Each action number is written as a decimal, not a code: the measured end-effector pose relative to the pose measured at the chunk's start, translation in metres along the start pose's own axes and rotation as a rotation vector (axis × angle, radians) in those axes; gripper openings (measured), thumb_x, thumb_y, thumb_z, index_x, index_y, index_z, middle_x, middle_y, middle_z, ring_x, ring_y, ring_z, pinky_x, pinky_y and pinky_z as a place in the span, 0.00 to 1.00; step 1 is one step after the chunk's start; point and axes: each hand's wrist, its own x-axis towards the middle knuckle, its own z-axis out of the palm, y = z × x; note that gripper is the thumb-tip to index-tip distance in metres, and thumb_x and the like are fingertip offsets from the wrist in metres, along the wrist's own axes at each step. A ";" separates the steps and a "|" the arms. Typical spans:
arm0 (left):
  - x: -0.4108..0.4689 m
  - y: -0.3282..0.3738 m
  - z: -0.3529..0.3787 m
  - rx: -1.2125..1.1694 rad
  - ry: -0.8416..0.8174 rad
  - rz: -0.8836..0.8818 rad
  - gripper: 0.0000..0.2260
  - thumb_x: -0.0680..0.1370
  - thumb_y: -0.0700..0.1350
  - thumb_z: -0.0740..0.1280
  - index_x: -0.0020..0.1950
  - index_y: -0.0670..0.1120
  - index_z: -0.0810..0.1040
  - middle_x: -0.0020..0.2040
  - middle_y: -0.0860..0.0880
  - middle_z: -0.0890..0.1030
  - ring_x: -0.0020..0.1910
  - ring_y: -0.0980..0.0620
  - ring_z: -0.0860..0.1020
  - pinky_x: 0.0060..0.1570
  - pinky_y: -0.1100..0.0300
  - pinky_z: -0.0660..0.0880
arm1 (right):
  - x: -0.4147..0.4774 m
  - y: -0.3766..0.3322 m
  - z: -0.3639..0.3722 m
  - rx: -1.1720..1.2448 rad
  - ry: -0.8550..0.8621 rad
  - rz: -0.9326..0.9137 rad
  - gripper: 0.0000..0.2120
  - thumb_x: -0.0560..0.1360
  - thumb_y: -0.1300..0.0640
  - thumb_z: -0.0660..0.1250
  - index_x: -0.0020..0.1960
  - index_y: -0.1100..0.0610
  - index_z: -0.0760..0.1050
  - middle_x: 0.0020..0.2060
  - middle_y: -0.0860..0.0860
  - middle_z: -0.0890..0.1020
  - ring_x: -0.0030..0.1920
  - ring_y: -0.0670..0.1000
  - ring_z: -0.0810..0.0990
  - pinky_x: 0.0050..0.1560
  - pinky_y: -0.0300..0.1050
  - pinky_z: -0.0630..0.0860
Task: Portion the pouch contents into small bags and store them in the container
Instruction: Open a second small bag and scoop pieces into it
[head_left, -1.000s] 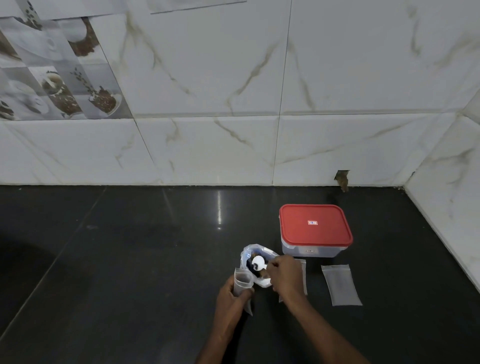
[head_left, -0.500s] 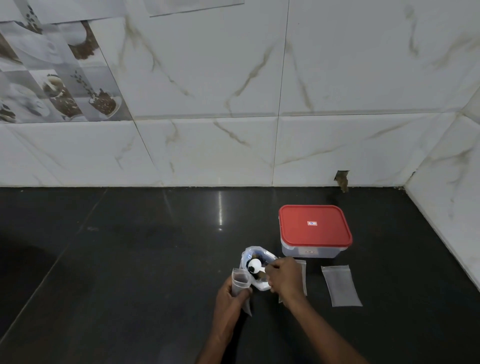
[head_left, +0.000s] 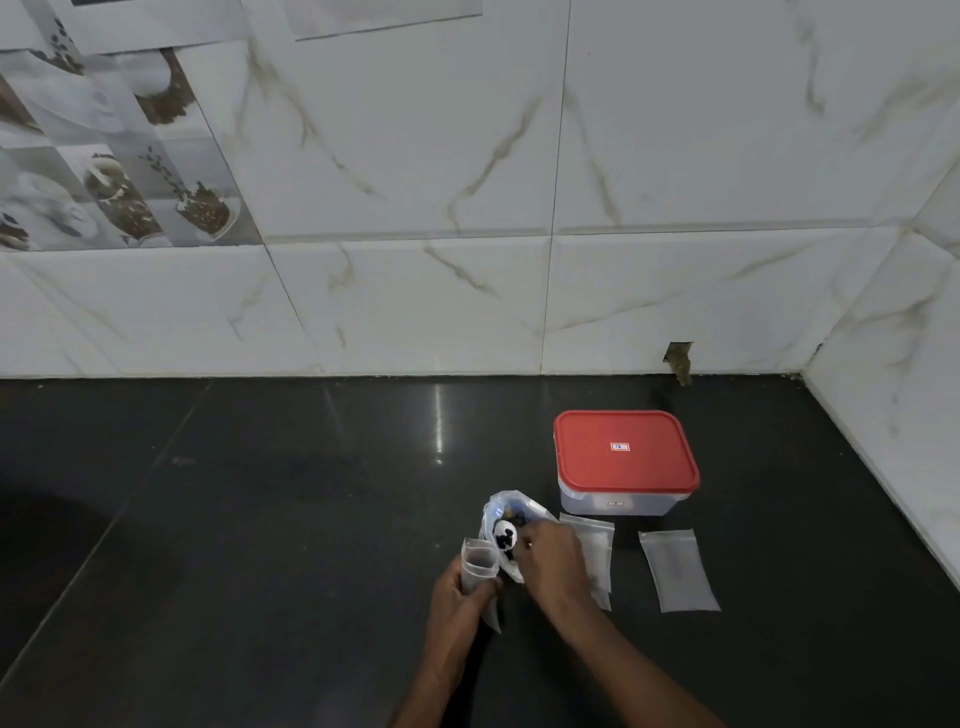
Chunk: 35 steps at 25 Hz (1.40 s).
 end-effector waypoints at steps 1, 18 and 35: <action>0.003 -0.003 -0.003 0.024 0.012 -0.006 0.09 0.73 0.37 0.68 0.51 0.41 0.83 0.44 0.43 0.87 0.43 0.52 0.84 0.41 0.64 0.78 | 0.003 0.003 -0.004 0.078 0.011 0.030 0.10 0.72 0.61 0.61 0.35 0.59 0.77 0.36 0.57 0.84 0.39 0.55 0.81 0.36 0.46 0.71; 0.013 -0.014 -0.006 0.192 0.050 -0.079 0.15 0.71 0.54 0.74 0.56 0.53 0.83 0.50 0.50 0.87 0.51 0.51 0.86 0.56 0.47 0.81 | -0.057 0.028 -0.011 -0.215 0.347 -0.650 0.09 0.67 0.59 0.70 0.48 0.55 0.81 0.40 0.50 0.81 0.30 0.51 0.79 0.30 0.45 0.77; 0.013 -0.024 -0.018 0.156 0.063 -0.008 0.15 0.74 0.38 0.75 0.59 0.49 0.82 0.53 0.52 0.87 0.54 0.52 0.85 0.55 0.55 0.80 | -0.024 0.039 -0.039 -0.062 0.107 -0.152 0.12 0.79 0.49 0.61 0.57 0.52 0.79 0.51 0.52 0.80 0.50 0.52 0.81 0.44 0.44 0.73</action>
